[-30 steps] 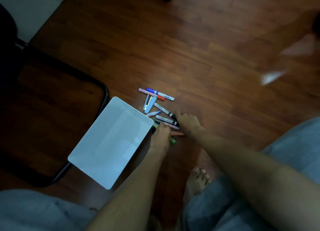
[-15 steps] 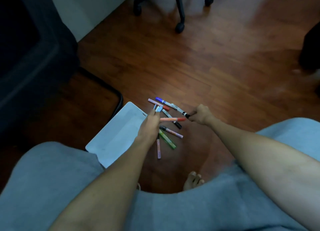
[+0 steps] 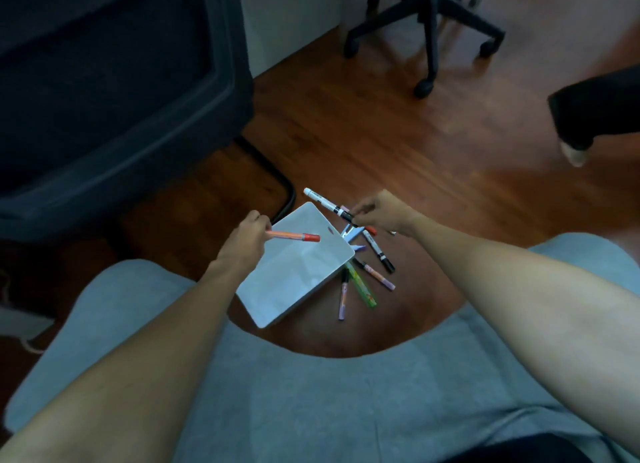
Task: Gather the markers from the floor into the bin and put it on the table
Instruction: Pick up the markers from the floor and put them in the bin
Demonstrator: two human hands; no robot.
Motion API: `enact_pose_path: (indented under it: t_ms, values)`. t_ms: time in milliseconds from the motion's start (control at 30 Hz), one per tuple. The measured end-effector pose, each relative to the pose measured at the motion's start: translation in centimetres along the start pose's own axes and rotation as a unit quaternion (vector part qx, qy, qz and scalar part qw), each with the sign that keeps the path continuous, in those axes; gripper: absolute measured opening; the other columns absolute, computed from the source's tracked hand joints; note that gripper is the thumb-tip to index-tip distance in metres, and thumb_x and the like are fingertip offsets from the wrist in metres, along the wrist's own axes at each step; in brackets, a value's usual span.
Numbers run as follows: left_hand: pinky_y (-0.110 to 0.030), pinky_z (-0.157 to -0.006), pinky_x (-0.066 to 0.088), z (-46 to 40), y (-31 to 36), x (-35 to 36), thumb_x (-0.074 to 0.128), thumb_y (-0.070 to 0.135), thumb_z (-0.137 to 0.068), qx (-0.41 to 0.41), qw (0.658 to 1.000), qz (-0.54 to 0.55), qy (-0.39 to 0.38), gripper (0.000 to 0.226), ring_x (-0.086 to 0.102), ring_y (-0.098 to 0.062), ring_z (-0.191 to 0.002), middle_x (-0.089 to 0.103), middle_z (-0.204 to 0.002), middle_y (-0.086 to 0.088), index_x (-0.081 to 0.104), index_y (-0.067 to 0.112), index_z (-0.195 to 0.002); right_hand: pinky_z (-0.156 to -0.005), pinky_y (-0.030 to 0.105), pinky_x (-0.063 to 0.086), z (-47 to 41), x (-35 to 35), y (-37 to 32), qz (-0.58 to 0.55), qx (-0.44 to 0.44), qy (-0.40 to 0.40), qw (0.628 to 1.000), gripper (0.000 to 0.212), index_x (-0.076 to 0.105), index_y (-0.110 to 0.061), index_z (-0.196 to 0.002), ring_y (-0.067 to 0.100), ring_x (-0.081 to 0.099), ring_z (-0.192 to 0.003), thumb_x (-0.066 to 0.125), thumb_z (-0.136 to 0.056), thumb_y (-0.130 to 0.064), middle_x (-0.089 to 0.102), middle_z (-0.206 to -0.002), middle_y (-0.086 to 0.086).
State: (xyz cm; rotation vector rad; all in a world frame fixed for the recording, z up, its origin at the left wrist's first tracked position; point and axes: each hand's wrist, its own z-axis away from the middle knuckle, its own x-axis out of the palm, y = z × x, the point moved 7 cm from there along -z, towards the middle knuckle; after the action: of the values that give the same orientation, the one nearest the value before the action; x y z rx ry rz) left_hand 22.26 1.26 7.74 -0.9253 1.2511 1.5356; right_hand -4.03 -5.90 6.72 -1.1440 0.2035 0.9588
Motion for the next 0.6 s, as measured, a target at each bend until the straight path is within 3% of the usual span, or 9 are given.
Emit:
enact_pose_path:
  t_ms: [33,100,200,267,333,400,467,533,600]
  values:
    - [-0.034,-0.078,0.054,0.3,-0.5,0.1,0.057,0.012,-0.096,-0.009,1.0,0.004,-0.001,0.013,0.059,-0.02,-0.084,0.053,-0.106,-0.006,0.062,0.009,-0.107,-0.057,0.023,0.045,-0.2,0.5,-0.5,0.012,-0.005,-0.007,1.0,0.016,0.078,-0.009,-0.094,0.0,0.055,-0.052,0.072,-0.08,-0.013,0.068,-0.067,0.01]
    - [-0.036,-0.077,0.055,1.1,-1.3,0.9,0.056,0.013,-0.096,-0.023,1.0,0.0,-0.015,0.011,0.059,-0.022,-0.083,0.052,-0.104,-0.006,0.062,0.009,-0.104,-0.066,0.034,0.055,-0.6,2.0,-1.1,0.027,-0.017,-0.023,0.999,0.017,0.078,-0.008,-0.094,0.003,0.066,-0.064,0.072,-0.079,-0.011,0.072,-0.072,0.01]
    - [-0.036,-0.077,0.053,2.5,-2.4,2.3,0.056,0.012,-0.096,-0.056,0.998,-0.006,-0.032,0.008,0.06,-0.024,-0.084,0.052,-0.105,-0.008,0.061,0.009,-0.102,-0.081,0.039,0.05,-0.6,5.0,-2.3,0.066,-0.028,-0.06,0.996,0.017,0.078,-0.009,-0.094,0.016,0.064,-0.065,0.071,-0.079,-0.01,0.074,-0.079,0.009]
    - [-0.037,-0.081,0.052,3.0,-2.6,3.2,0.055,0.011,-0.096,-0.07,0.997,0.0,-0.04,0.011,0.062,-0.028,-0.089,0.053,-0.108,-0.01,0.062,0.007,-0.104,-0.093,0.04,0.047,-0.7,6.9,-2.7,0.089,-0.04,-0.078,0.992,0.017,0.078,-0.009,-0.094,0.022,0.07,-0.082,0.071,-0.079,-0.013,0.077,-0.089,0.007]
    - [-0.037,-0.083,0.05,3.4,-2.4,4.2,0.054,0.008,-0.096,-0.081,0.995,0.008,-0.052,0.013,0.063,-0.03,-0.093,0.053,-0.111,-0.012,0.062,0.006,-0.106,-0.085,0.037,0.051,-0.9,8.3,-2.4,0.084,-0.042,-0.088,0.992,0.02,0.077,-0.008,-0.097,0.026,0.07,-0.089,0.072,-0.078,-0.013,0.077,-0.095,0.009]
    - [-0.037,-0.086,0.051,3.6,-2.1,4.9,0.053,0.005,-0.096,-0.089,0.994,0.017,-0.061,0.019,0.064,-0.031,-0.097,0.052,-0.118,-0.012,0.062,0.007,-0.112,-0.075,0.03,0.052,-1.1,9.1,-1.9,0.076,-0.037,-0.076,0.994,0.025,0.075,-0.005,-0.103,0.022,0.068,-0.088,0.074,-0.078,-0.012,0.076,-0.099,0.011]
    - [-0.036,-0.089,0.052,3.8,-2.0,4.9,0.054,0.008,-0.097,-0.098,0.993,0.026,-0.052,0.024,0.064,-0.03,-0.102,0.05,-0.125,-0.01,0.06,0.009,-0.119,-0.076,0.025,0.048,-1.1,8.9,-1.4,0.054,-0.029,-0.048,0.997,0.029,0.073,-0.004,-0.108,0.017,0.066,-0.088,0.074,-0.08,-0.011,0.075,-0.102,0.011]
    - [-0.037,-0.092,0.052,3.4,-1.7,4.1,0.054,0.015,-0.098,-0.098,0.994,0.039,-0.031,0.026,0.062,-0.029,-0.108,0.049,-0.128,-0.009,0.058,0.01,-0.122,-0.088,0.029,0.051,-0.9,7.6,-0.9,0.01,-0.02,-0.001,1.0,0.026,0.073,-0.004,-0.108,0.019,0.068,-0.094,0.072,-0.083,-0.011,0.075,-0.101,0.011]
    - [-0.038,-0.093,0.053,2.7,-0.6,3.2,0.054,0.019,-0.098,-0.092,0.993,0.076,-0.004,0.026,0.061,-0.028,-0.108,0.05,-0.128,-0.009,0.059,0.009,-0.122,-0.104,0.03,0.045,-0.7,6.0,-0.2,-0.026,-0.022,0.056,0.998,0.019,0.074,-0.002,-0.1,0.025,0.068,-0.106,0.07,-0.083,-0.009,0.076,-0.097,0.014]
